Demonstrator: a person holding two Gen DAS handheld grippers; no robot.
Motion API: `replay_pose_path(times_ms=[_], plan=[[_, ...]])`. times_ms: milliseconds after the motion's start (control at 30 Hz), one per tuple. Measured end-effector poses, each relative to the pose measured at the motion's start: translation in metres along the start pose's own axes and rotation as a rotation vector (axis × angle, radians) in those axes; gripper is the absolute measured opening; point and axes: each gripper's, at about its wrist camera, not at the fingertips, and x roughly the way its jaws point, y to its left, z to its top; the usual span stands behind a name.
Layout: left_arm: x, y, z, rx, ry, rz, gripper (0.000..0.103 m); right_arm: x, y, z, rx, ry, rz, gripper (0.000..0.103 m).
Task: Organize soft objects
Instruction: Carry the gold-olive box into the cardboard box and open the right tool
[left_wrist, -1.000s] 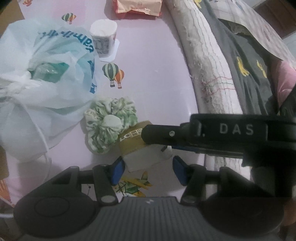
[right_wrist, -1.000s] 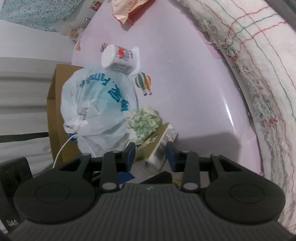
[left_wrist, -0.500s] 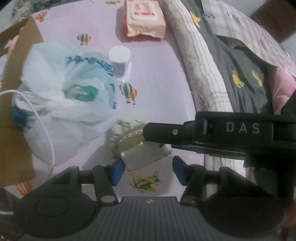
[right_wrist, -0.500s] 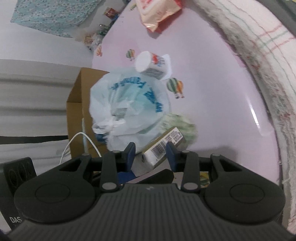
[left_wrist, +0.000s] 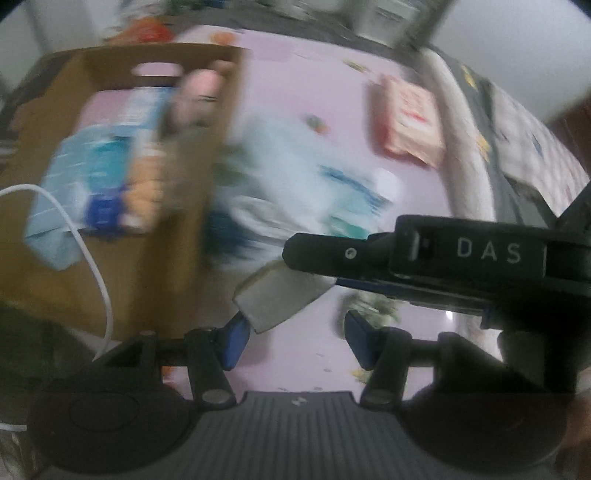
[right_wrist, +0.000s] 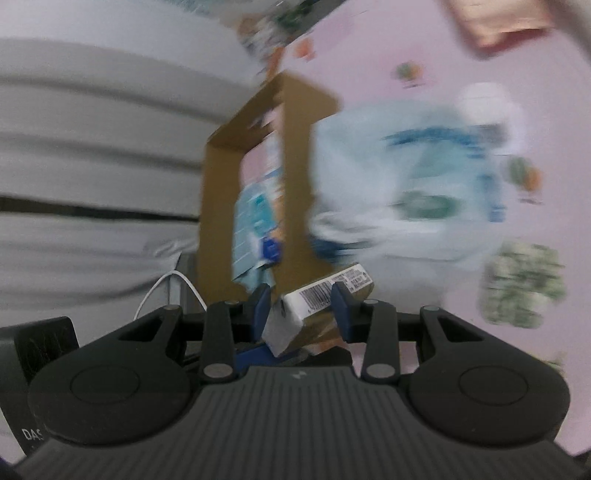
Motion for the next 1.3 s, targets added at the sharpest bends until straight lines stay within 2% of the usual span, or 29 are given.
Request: replay_pose_path(times_ms=[233,433,567,700,800,1133,1300], plan=[[-0.02,0.099,0.02,-0.118,-0.053,0.088,0.057,0.098,0.076,0.007,-0.12,0.116,0.043,0.036],[-0.003,0.175,0.03,-0.186,-0.037,0.138,0.057,0.186,0.115,0.007,-0.179,0.202,0.058,0.036],[0.015,0.208,0.031,-0.204,-0.024,0.157,0.057,0.232,0.127,0.006,-0.213,0.242,0.05,0.036],[0.036,0.231,0.029,-0.206,0.007,0.163,0.058,0.27,0.131,0.005,-0.237,0.272,0.025,0.037],[0.046,0.241,0.027,-0.214,0.027,0.157,0.058,0.296,0.126,0.004,-0.204,0.32,-0.025,0.037],[0.048,0.257,0.024,-0.258,0.05,0.104,0.06,0.321,0.133,0.003,-0.166,0.4,-0.104,0.039],[0.044,0.261,0.025,-0.263,0.04,0.111,0.067,0.345,0.127,0.004,-0.131,0.432,-0.134,0.049]])
